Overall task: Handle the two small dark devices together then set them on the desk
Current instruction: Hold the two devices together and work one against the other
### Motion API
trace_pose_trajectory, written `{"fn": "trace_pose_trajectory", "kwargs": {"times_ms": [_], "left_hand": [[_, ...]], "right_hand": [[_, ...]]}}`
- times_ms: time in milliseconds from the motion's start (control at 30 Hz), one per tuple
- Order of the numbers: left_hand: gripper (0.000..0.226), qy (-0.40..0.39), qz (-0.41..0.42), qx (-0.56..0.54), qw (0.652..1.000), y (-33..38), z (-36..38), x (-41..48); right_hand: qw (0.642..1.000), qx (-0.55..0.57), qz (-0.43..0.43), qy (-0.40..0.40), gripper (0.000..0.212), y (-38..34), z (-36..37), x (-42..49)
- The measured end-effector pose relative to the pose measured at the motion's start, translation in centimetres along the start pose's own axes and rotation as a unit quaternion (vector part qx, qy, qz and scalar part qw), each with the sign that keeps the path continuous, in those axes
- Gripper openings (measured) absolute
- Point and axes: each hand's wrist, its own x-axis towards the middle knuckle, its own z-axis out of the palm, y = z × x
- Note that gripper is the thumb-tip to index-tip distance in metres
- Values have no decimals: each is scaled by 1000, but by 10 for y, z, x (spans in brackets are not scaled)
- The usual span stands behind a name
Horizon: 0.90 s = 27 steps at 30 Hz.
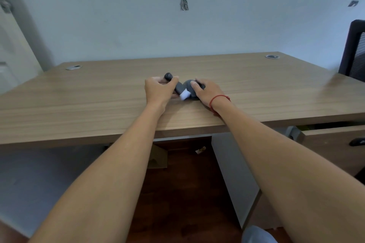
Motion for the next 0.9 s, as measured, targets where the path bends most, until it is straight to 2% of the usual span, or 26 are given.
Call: {"fn": "trace_pose_trajectory", "kwargs": {"times_ms": [133,300,400,533,633,700,833,900], "left_hand": [[17,30,58,28,997,2,2,-3],[15,-6,58,35,998,2,2,-7],[19,-16,81,102,991,0,2,-6],[30,29,146,171,974,-1,3,-5],[26,-41,98,123,987,-4,1,-2],[28,-56,77,109,989,-6,1,-2],[32,34,133,178,974,-5,1,0],[28,50,137,162,976,-2,0,0]], "right_hand": [[1000,-3,9,-2,53,-2,1,-1],[1000,-10,13,7,52,-2,0,-2],[1000,-13,14,8,53,-2,1,-2],[1000,-12,14,15,52,-2,1,-2],[1000,-12,17,16,53,-1,0,-1],[1000,-12,19,15,53,-1,0,-1],[999,-20,19,18,52,0,1,1],[999,-19,22,18,52,0,1,1]]}}
